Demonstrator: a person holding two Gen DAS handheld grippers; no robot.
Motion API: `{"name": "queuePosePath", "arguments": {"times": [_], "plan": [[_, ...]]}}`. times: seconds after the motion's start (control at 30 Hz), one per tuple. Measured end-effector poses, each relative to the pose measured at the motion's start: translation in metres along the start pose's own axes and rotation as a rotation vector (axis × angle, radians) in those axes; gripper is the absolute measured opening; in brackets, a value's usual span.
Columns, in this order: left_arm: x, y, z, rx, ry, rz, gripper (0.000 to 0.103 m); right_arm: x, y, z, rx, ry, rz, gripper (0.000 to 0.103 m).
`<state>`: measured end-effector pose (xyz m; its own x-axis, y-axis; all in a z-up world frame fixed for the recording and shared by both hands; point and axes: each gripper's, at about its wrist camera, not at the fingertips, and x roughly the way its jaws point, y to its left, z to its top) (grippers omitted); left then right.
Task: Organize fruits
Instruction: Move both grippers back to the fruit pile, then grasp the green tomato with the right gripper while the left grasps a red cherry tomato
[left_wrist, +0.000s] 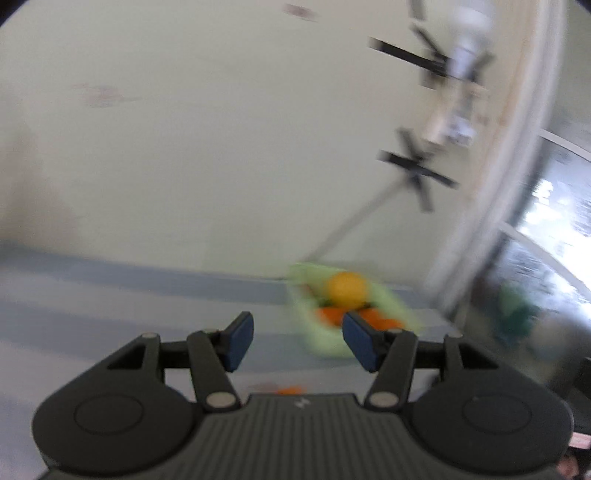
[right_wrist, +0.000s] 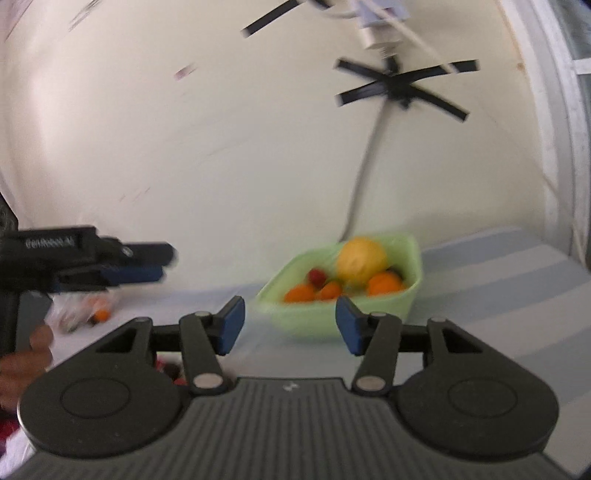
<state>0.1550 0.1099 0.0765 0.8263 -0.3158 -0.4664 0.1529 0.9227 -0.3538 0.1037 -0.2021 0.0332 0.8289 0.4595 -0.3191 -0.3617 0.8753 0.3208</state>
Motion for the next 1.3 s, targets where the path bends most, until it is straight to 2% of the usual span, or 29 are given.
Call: {"name": "queuePosePath", "arguments": {"times": [0.1,0.17,0.3,0.47,0.63,0.7,0.8,0.87,0.97,1.17,1.3], "plan": [[-0.015,0.034,-0.011,-0.062,0.034,0.041,0.055,0.009,0.016,-0.010,-0.035,0.047,0.031,0.047],[-0.018,0.040,-0.021,-0.051,0.050,0.059,0.054,0.016,0.027,-0.015,-0.064,0.077,0.048,0.047],[-0.005,0.033,-0.038,0.019,0.079,0.075,0.052,0.036,0.045,-0.020,-0.102,0.124,0.065,0.042],[-0.001,0.008,-0.054,0.153,0.054,0.059,0.051,0.064,0.054,-0.017,-0.066,0.152,0.097,0.043],[0.006,0.010,-0.058,0.174,0.080,0.063,0.051,0.089,0.055,-0.023,-0.066,0.196,0.088,0.043],[0.010,0.019,-0.055,0.137,0.098,0.066,0.051,0.092,0.055,-0.029,-0.061,0.221,0.092,0.043],[0.023,0.039,-0.046,0.020,0.155,0.022,0.051,0.080,0.056,-0.028,-0.068,0.194,0.109,0.031],[0.034,0.049,-0.041,-0.061,0.188,-0.011,0.051,0.067,0.058,-0.029,-0.089,0.168,0.087,0.031],[0.049,0.057,-0.039,-0.124,0.213,-0.034,0.051,0.046,0.061,-0.035,-0.152,0.146,0.081,0.031],[0.061,0.067,-0.040,-0.233,0.210,-0.063,0.050,0.028,0.062,-0.061,-0.189,0.207,0.081,0.032],[0.066,0.067,-0.043,-0.303,0.206,-0.080,0.043,0.032,0.063,-0.061,-0.203,0.214,0.076,0.033]]}}
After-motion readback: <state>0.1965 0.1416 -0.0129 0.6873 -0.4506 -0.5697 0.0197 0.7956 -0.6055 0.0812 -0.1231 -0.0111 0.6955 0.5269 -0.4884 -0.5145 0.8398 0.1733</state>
